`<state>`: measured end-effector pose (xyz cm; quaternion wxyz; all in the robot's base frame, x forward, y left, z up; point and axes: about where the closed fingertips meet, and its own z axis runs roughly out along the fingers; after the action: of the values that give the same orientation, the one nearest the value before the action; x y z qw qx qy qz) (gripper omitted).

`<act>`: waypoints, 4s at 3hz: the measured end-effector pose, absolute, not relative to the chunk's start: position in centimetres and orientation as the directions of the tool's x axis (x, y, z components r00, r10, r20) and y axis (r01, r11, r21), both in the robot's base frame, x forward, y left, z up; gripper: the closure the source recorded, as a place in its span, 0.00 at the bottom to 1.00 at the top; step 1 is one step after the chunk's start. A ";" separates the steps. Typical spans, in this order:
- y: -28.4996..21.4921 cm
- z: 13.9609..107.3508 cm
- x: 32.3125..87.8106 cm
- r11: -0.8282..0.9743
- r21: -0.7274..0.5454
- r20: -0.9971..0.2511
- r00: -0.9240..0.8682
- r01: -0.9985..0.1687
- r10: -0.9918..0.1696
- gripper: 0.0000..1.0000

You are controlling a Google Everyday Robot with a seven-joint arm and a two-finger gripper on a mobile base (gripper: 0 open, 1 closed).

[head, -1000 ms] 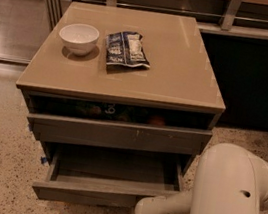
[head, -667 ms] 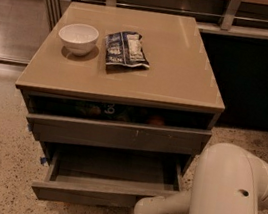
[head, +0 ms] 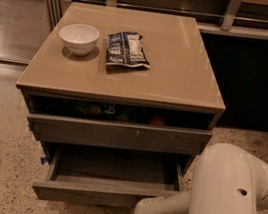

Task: Close middle drawer

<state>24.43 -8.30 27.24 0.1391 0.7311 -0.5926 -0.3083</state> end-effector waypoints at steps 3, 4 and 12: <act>-6.8 28.3 24.0 -0.319 0.545 -0.344 0.140 -0.775 -0.928 0.00; -6.8 28.3 24.0 -0.319 0.545 -0.344 0.140 -0.775 -0.928 0.00; -5.4 29.3 23.5 -0.527 0.426 -0.506 0.289 -0.735 -0.813 0.00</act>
Offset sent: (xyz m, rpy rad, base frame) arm -0.0102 0.0216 0.0605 0.1415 -0.0471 0.0977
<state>23.51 -5.45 29.28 0.0553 0.8008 -0.4832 -0.3495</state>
